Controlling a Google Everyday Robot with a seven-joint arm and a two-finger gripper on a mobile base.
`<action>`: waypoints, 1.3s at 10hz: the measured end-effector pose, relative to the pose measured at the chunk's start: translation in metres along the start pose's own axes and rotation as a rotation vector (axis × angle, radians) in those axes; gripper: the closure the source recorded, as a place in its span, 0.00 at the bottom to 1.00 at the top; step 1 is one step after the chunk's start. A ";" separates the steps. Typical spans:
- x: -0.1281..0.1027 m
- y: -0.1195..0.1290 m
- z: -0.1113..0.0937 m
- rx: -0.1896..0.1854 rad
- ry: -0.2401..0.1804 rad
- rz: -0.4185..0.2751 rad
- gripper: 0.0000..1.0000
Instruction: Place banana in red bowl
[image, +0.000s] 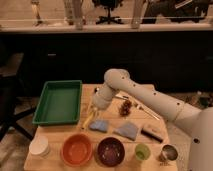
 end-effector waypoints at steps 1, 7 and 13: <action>0.000 0.000 0.000 0.000 0.000 0.001 1.00; -0.062 -0.019 0.055 -0.076 -0.119 -0.160 1.00; -0.118 -0.010 0.090 -0.141 -0.231 -0.289 1.00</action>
